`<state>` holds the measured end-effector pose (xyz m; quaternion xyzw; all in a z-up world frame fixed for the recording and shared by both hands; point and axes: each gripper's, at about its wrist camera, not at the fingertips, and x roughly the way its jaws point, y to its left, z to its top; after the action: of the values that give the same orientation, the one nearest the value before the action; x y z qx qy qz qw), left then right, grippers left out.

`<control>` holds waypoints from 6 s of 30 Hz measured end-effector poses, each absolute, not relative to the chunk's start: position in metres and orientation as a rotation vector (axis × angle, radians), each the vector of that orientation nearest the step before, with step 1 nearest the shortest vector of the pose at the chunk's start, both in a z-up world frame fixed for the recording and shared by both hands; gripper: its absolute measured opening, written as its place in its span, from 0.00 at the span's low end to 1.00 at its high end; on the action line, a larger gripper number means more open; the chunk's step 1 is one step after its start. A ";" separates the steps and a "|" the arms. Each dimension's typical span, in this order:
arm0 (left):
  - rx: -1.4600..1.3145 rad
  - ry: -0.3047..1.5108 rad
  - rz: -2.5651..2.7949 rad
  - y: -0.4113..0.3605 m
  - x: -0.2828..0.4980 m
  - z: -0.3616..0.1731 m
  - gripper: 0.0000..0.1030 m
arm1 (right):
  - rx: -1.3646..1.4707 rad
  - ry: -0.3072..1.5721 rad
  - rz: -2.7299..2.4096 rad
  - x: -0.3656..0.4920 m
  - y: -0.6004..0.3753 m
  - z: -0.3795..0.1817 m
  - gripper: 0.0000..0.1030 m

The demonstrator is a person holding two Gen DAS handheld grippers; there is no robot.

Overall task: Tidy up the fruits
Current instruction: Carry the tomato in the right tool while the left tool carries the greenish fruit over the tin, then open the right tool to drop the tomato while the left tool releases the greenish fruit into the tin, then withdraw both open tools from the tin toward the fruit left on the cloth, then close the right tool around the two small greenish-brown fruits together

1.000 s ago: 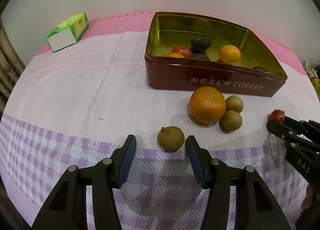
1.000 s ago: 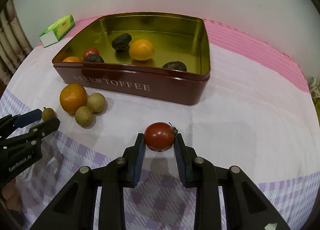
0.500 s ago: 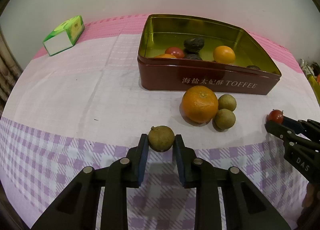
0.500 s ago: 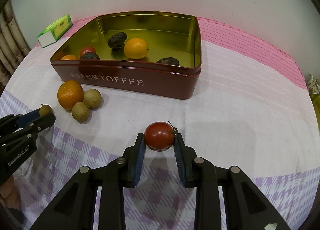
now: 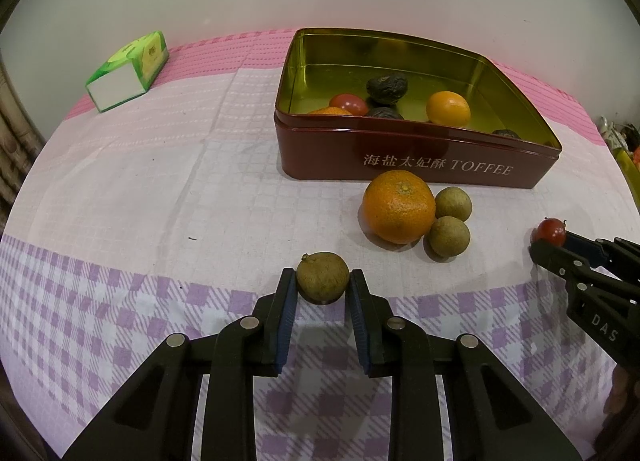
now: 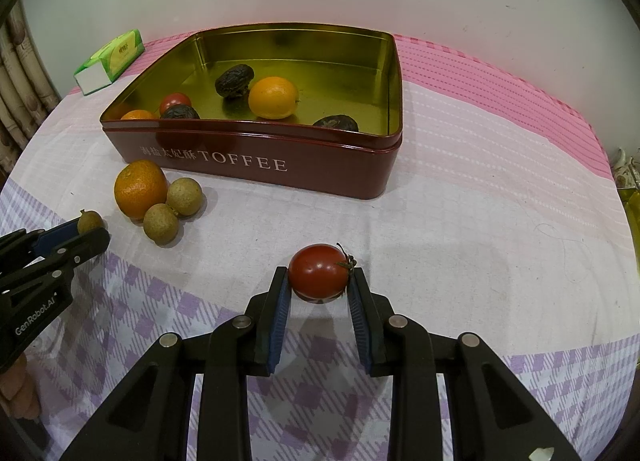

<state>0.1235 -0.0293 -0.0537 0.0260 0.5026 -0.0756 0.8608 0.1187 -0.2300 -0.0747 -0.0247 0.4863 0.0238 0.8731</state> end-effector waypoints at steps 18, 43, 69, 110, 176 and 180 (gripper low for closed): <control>0.053 1.025 -0.187 -0.038 0.121 -0.037 0.26 | -0.055 1.034 0.047 0.119 -0.235 -0.070 0.26; 0.080 0.911 -0.231 -0.049 0.130 0.000 0.26 | -0.041 0.941 0.071 0.122 -0.238 -0.018 0.26; 0.072 0.944 -0.247 -0.058 0.221 -0.010 0.26 | -0.041 0.950 0.083 0.201 -0.232 -0.022 0.26; 0.097 0.966 -0.249 -0.061 0.210 -0.013 0.45 | -0.032 0.963 0.065 0.190 -0.225 -0.024 0.36; 0.042 1.047 -0.180 0.028 0.128 -0.059 0.53 | -0.028 1.002 -0.008 0.150 -0.159 -0.074 0.37; 0.047 1.044 -0.176 0.028 0.128 -0.059 0.53 | -0.015 1.005 -0.039 0.146 -0.172 -0.074 0.37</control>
<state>0.1277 0.0277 -0.0588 0.0224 0.4977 -0.0839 0.8630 0.1462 -0.1715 -0.0735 -0.0071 0.4816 -0.0187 0.8762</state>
